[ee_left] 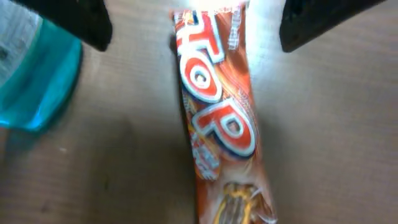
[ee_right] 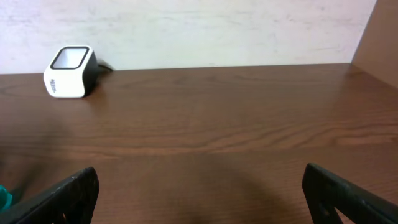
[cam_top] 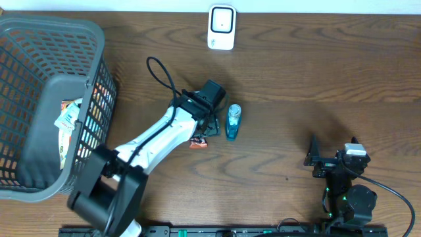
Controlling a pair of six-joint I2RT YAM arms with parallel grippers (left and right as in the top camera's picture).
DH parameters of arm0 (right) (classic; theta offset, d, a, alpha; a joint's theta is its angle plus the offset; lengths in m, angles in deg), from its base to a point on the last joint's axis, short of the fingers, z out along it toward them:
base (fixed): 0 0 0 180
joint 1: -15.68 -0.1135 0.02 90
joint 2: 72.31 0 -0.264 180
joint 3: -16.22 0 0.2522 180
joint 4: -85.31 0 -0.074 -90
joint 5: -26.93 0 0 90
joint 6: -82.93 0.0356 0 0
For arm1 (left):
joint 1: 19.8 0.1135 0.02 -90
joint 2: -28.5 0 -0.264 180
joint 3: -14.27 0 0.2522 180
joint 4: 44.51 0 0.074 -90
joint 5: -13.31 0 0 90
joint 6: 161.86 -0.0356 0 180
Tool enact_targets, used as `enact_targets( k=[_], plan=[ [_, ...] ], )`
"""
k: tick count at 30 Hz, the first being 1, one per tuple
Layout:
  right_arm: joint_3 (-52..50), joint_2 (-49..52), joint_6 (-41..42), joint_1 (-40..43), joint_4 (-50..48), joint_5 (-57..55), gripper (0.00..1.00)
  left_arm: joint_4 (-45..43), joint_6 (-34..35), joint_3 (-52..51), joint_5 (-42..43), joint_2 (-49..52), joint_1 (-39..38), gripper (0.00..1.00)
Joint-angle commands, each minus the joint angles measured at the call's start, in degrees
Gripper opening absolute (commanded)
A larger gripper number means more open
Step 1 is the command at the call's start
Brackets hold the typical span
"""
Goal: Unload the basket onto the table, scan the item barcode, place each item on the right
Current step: 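Carry the red chocolate bar out and place it left of the bottle, then reach the left gripper into the basket and grasp the green snack pack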
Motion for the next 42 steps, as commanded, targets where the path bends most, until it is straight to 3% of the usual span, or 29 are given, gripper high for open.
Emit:
enact_targets(
  k=[1, 4, 7, 18, 24, 29, 32, 37, 42],
  plan=[
    [-0.17, -0.31, -0.63, -0.46, 0.02, 0.13, 0.99, 1.81, -2.69, 4.17, 0.63, -6.82, 1.05, 0.89],
    [-0.17, -0.31, -0.63, -0.46, 0.02, 0.13, 0.99, 2.62, -3.23, 5.75, -2.56, -13.33, 3.04, 0.91],
    [-0.17, -0.31, -0.63, -0.46, 0.02, 0.13, 0.99, 2.43, -3.87, 6.01, -7.65, -21.16, 5.6, 1.0],
    [-0.17, -0.31, -0.63, -0.46, 0.02, 0.13, 0.99, -4.0, -18.64, 6.01, -12.83, -43.8, 13.07, 0.98],
    [-0.17, -0.31, -0.63, -0.46, 0.02, 0.13, 0.99, -12.04, -20.83, 6.01, -19.78, -50.93, 15.37, 0.98],
    [-0.17, -0.31, -0.63, -0.46, 0.02, 0.13, 0.99, -16.13, -20.85, 6.01, -33.14, -52.3, 18.99, 0.98],
    [-0.17, -0.31, -0.63, -0.46, 0.02, 0.13, 0.99, -16.37, -21.05, 6.03, -36.59, -51.49, 23.08, 0.98],
    [-0.17, -0.31, -0.63, -0.46, 0.02, 0.13, 0.99, -15.15, -21.2, 6.03, -36.15, -48.54, 31.36, 0.98],
    [-0.17, -0.31, -0.63, -0.46, 0.02, 0.13, 0.99, -10.86, -20.72, 7.26, -27.34, -42.86, 41.27, 0.98]
  ],
)
